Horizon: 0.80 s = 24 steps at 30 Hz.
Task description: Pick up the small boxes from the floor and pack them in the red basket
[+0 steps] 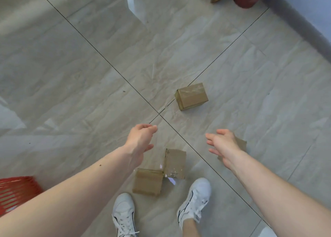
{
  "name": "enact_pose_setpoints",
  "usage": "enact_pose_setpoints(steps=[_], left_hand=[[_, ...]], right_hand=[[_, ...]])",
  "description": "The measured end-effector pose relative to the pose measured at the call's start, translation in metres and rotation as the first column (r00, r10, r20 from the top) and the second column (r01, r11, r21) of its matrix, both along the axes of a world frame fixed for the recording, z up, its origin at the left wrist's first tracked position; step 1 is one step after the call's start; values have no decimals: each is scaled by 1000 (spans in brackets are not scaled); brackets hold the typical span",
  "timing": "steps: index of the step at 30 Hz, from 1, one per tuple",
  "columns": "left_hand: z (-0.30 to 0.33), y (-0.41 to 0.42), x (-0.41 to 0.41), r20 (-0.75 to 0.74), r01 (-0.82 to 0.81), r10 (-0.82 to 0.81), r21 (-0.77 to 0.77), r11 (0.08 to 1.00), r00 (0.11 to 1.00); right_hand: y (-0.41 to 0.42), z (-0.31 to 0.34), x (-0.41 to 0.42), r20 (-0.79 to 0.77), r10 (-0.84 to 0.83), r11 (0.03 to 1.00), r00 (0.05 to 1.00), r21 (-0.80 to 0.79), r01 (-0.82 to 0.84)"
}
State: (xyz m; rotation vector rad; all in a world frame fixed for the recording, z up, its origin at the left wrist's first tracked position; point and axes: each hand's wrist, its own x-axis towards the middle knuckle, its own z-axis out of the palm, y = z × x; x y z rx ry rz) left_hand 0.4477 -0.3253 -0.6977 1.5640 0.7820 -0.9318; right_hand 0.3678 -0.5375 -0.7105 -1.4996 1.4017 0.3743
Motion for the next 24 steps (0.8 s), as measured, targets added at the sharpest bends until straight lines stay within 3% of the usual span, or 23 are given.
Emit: enact_pose_setpoints(steps=[9,13,24], left_hand=[[-49,-83,18,-45,-132,133,36,991,990],[-91,-97,-9,-116,-183,193,92,979,974],[-212,-73,-112,-299,-145,176,124,982,938]], right_hand=[[-76,-58,37,-80,189,982,979,33,-187],[-67,-103,18,-160,327,943,932,114,-311],[1,-225,-60,-249,476,855,844,356,-377]])
